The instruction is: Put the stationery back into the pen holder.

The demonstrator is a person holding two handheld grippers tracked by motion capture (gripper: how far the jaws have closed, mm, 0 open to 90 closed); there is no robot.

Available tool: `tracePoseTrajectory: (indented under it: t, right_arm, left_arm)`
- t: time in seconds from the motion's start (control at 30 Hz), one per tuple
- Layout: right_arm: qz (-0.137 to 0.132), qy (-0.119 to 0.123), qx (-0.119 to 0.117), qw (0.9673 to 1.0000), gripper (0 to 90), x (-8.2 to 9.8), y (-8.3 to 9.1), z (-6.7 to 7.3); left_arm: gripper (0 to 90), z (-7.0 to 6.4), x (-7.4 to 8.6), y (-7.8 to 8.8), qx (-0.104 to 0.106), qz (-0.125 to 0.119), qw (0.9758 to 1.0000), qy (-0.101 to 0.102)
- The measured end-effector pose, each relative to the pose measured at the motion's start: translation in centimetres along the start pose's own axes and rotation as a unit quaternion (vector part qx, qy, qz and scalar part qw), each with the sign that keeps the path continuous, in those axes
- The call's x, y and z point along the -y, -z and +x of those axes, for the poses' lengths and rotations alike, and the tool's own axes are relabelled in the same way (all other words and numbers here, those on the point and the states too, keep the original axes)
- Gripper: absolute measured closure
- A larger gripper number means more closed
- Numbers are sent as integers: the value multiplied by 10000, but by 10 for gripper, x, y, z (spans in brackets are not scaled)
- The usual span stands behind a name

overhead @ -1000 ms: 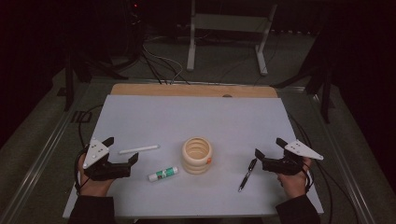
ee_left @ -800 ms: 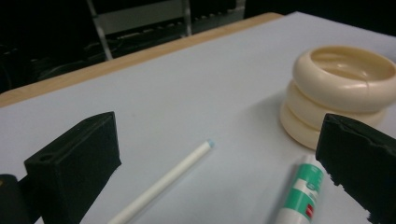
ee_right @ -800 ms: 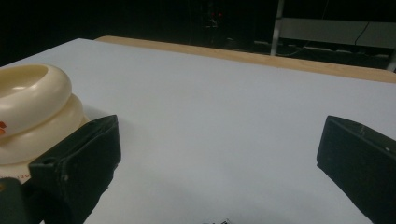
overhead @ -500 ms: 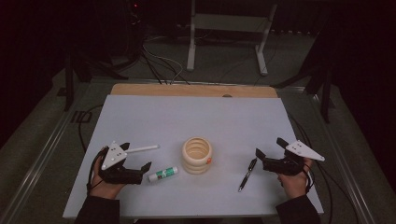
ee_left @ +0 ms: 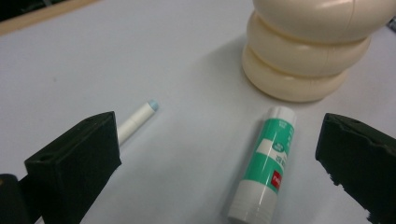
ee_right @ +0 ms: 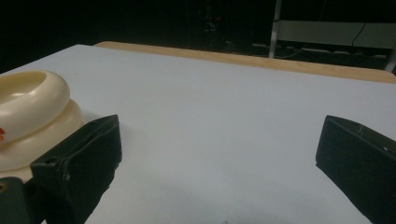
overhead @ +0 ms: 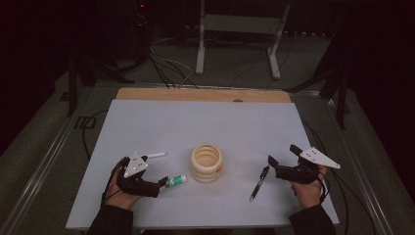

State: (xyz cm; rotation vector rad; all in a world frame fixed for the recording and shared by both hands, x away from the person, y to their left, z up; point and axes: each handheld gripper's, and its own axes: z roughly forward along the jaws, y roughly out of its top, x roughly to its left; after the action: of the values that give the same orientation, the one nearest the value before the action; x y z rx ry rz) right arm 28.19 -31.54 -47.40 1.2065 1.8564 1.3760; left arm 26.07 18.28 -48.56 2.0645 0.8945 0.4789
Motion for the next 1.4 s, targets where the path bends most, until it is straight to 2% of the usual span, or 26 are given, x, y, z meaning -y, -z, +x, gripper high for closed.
tracePoseTrajectory:
  t: [0.2,0.43,0.73,0.83,0.9,1.0,1.13,1.3,1.37,1.4]
  right_arm:
    - [1,-10,-2,10000,4,0,0,0]
    - [0,-54,0,10000,4,0,0,-1]
    - [13,-48,-27,10000,4,1,-2,0]
    - [28,-53,-19,10000,4,1,-2,0]
    - [30,-61,-21,10000,4,1,-2,0]
    - [37,-47,-27,10000,4,1,-2,1]
    - [52,-70,-35,10000,4,2,-3,1]
    - [88,-79,-11,9999,4,2,-4,1]
    - [106,-106,-1,9999,5,2,-4,0]
    - [111,-112,4,9999,4,2,-4,0]
  left_arm:
    - [25,-3,1,-5,64,119,9999,-46]
    - [41,-6,2,-12,243,328,9991,-59]
    - [65,-5,2,-22,506,501,9974,86]
    - [65,-4,3,-24,585,650,9961,135]
    - [72,-3,6,-25,696,652,9951,250]
    - [77,-2,10,-26,737,766,9939,284]
    - [103,-4,10,-27,774,860,9931,183]
    - [163,-7,11,-32,690,1078,9918,0]
    - [250,-8,12,-32,634,1172,9910,-139]
    - [302,-9,13,-32,683,1221,9900,-183]
